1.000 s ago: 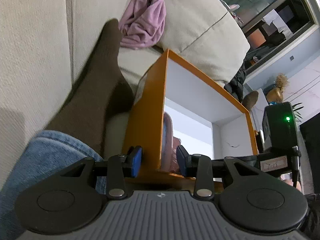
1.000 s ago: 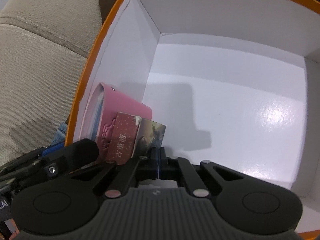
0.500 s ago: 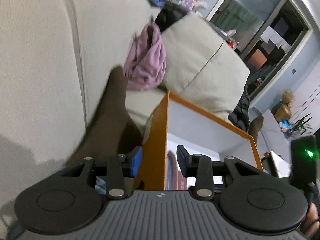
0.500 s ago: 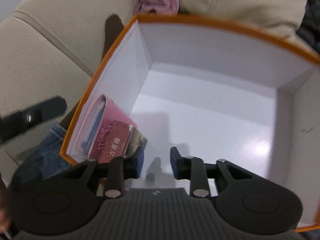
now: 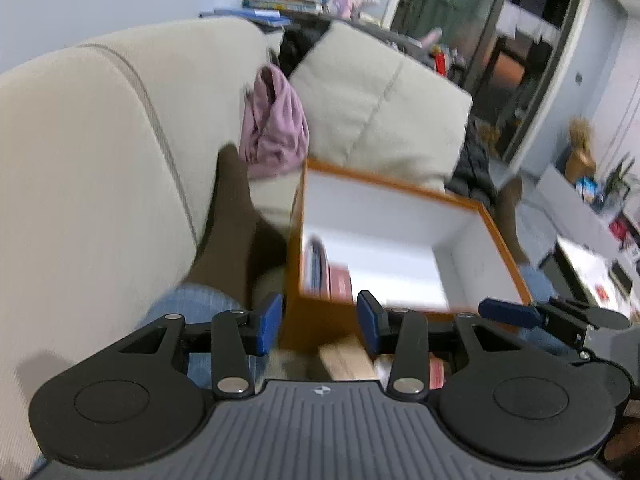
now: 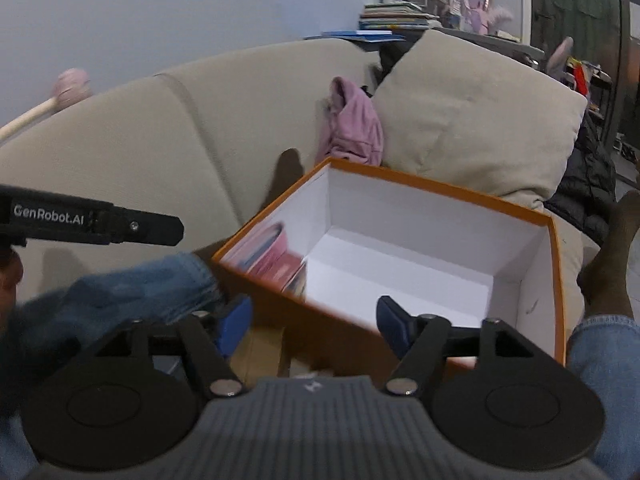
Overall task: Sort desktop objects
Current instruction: 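Withdraw both grippers from the orange box back to the pile, then grasp the dark grey case with the left gripper while the right gripper grasps the cardboard box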
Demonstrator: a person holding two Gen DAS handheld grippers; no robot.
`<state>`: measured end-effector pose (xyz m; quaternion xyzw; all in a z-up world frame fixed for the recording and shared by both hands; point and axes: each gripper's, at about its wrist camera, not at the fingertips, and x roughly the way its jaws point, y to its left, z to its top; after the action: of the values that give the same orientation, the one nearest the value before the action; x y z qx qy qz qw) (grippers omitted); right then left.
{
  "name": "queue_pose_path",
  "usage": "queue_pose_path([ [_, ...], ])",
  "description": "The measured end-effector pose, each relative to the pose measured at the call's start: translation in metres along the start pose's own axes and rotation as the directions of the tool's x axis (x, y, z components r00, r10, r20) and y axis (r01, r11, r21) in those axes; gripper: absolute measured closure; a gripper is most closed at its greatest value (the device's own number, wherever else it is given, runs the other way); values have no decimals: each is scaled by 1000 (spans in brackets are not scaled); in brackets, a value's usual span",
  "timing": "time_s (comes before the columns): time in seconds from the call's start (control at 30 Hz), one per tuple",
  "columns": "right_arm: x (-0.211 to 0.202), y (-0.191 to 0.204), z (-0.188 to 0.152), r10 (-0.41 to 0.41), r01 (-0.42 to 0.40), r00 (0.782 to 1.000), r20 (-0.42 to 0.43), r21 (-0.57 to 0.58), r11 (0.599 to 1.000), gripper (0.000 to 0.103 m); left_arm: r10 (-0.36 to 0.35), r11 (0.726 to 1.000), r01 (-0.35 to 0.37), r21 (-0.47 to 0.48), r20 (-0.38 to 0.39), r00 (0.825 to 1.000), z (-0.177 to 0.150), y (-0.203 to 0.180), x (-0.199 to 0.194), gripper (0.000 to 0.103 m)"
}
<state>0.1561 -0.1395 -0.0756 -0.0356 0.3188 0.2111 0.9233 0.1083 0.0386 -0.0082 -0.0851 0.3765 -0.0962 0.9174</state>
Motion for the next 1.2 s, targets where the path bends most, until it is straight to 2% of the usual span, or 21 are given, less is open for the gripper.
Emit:
queue_pose_path([
  [0.17,-49,7,-36,38,-35,997,-60,46,998,30,28,1000,-27,10,-115,993,-23,0,-11,55],
  [0.3,-53,8,-57,42,-32,992,-121,91,995,30,52,999,-54,-4,-184,982,-41,8,-18,55],
  [0.53,-61,7,-75,42,-25,989,-143,117,993,30,71,994,-88,-61,-239,968,-61,19,-15,55],
  [0.67,-61,4,-78,36,-16,987,-155,126,992,30,130,992,-126,33,-257,958,-67,6,1,55],
  [0.77,-60,0,-81,33,-10,985,-170,135,991,31,153,988,-136,77,-285,946,-72,0,19,55],
  [0.83,-59,-4,-85,35,-9,983,-179,145,989,31,195,979,-170,109,-287,938,-73,-5,28,55],
  [0.9,-57,-8,-88,37,-7,981,-191,156,988,31,206,976,-174,132,-288,935,-73,-9,35,55],
  [1.03,-52,-17,-90,37,2,978,-208,187,982,31,214,972,-171,161,-305,928,-74,-15,46,55],
  [1.13,-54,-23,-90,31,11,978,-206,200,980,31,179,981,-139,137,-351,919,-80,-11,63,58],
  [1.2,-55,-25,-90,37,7,978,-205,206,978,31,203,978,-171,118,-360,911,-85,-6,71,65],
])
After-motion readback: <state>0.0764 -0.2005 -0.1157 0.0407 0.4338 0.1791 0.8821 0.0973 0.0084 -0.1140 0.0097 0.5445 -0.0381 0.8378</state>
